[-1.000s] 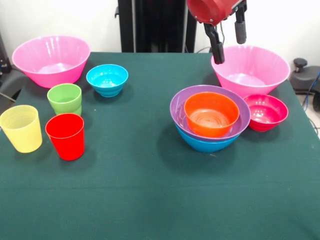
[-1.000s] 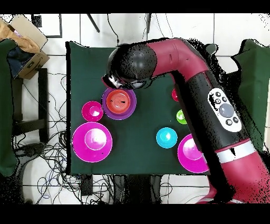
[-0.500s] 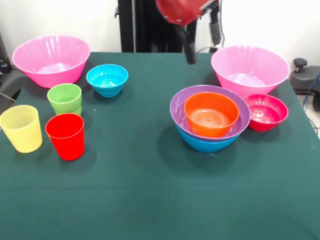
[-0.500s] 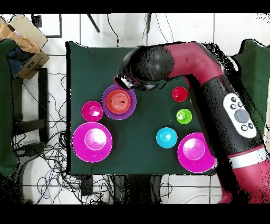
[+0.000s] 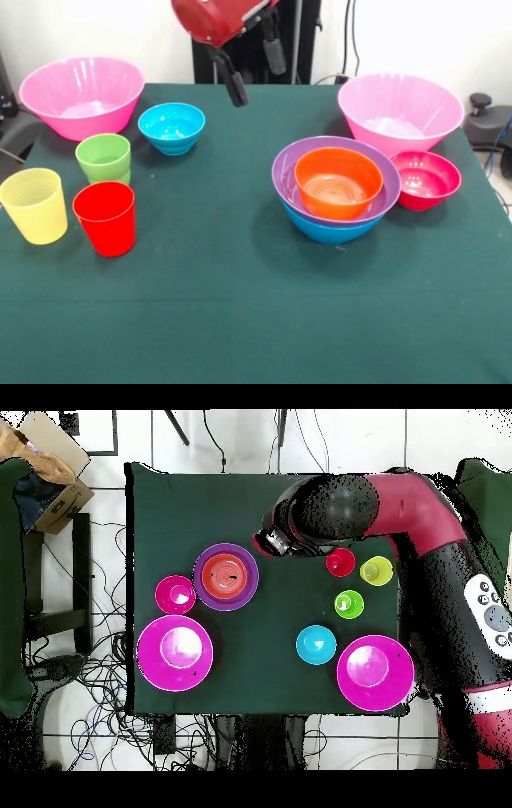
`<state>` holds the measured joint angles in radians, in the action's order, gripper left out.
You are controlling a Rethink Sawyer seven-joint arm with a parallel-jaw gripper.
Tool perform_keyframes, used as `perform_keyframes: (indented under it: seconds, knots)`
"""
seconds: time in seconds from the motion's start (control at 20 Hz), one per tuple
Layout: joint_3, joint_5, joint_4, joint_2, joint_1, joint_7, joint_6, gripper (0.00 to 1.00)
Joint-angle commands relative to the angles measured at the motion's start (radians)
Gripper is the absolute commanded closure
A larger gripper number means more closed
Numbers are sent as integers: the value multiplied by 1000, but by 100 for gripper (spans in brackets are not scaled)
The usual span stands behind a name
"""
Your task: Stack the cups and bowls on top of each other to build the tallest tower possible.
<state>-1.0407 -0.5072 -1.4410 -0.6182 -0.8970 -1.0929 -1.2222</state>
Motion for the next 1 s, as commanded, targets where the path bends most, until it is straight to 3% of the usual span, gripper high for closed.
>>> perform_keyframes:
  seconds: [0.05, 0.45, 0.7, 1.0]
  knots:
    - [13, -74, 56, 69, 14, 446, -149, 0]
    - [24, -74, 115, 78, 21, 527, -212, 0]
    - [30, -108, 176, 67, 15, 672, -325, 0]
    - [45, -102, 231, 63, 2, 673, -356, 0]
